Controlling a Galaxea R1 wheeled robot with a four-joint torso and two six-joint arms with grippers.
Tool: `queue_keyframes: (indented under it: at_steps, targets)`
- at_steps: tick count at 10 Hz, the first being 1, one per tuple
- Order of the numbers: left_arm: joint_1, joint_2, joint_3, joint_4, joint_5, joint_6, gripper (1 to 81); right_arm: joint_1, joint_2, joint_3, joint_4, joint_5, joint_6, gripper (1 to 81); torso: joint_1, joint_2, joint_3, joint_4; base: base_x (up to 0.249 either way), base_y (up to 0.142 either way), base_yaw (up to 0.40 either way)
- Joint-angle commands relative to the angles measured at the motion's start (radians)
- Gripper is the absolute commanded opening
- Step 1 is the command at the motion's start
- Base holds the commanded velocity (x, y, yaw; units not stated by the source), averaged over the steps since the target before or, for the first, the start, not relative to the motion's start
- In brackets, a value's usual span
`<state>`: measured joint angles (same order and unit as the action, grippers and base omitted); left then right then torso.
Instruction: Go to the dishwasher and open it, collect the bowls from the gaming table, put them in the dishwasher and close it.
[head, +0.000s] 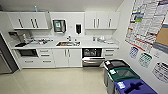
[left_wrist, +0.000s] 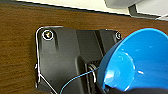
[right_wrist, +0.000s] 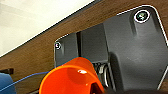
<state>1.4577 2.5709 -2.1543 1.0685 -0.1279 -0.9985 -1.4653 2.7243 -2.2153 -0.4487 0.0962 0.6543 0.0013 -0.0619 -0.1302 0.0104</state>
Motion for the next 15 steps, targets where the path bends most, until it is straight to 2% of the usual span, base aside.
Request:
queue_keyframes:
  at_steps: [1,15]
  targets:
    - [-0.044,-0.029,0.011,-0.002,0.019,0.000,1.0,0.050,-0.016,0.011,-0.016,-0.036,-0.001,1.0,0.000,0.000,0.000,0.000,0.141,0.000,0.000]
    - [-0.044,-0.029,0.011,-0.002,0.019,-0.002,1.0,0.050,-0.016,0.011,-0.016,-0.036,-0.001,1.0,0.000,0.000,0.000,0.000,0.114,0.000,0.000]
